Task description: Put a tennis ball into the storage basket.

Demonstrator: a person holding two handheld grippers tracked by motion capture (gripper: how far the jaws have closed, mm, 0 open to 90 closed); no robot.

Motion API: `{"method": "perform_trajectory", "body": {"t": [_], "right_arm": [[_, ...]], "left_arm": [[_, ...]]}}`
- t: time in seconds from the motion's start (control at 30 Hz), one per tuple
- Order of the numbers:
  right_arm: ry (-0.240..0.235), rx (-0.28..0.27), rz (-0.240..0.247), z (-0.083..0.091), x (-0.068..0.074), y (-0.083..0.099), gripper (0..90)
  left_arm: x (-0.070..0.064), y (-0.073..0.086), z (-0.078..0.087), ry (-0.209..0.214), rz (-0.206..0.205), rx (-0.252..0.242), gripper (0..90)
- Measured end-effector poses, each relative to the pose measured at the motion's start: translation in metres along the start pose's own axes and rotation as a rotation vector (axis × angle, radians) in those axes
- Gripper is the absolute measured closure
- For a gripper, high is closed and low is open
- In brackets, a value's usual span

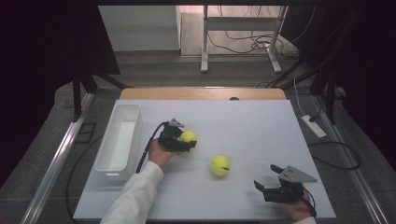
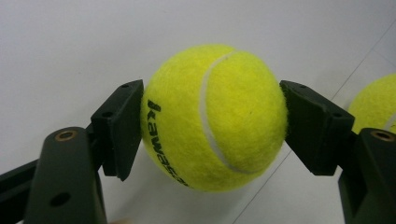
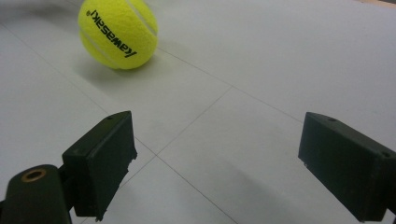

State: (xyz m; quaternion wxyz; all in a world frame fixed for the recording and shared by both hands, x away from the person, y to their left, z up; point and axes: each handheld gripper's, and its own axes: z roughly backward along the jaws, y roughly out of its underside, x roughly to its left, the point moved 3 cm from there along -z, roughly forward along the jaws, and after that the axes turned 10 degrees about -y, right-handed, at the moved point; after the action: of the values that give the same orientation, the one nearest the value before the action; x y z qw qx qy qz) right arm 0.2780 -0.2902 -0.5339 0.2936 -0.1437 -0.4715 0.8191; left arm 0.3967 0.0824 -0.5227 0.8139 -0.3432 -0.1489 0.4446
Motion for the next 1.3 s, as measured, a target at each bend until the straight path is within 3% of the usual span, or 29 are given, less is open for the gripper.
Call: {"method": "perform_trajectory", "body": {"t": [1.03,1.3], "right_arm": [[0.008,-0.008,-0.002,0.001,0.0,-0.001,10.5],[0.011,-0.007,-0.002,0.001,0.0,-0.001,10.5]], "left_arm": [[-0.01,-0.005,0.034,0.004,-0.035,-0.101,26.9],[-0.009,-0.006,0.046,-0.012,-0.036,-0.138,26.9]]}}
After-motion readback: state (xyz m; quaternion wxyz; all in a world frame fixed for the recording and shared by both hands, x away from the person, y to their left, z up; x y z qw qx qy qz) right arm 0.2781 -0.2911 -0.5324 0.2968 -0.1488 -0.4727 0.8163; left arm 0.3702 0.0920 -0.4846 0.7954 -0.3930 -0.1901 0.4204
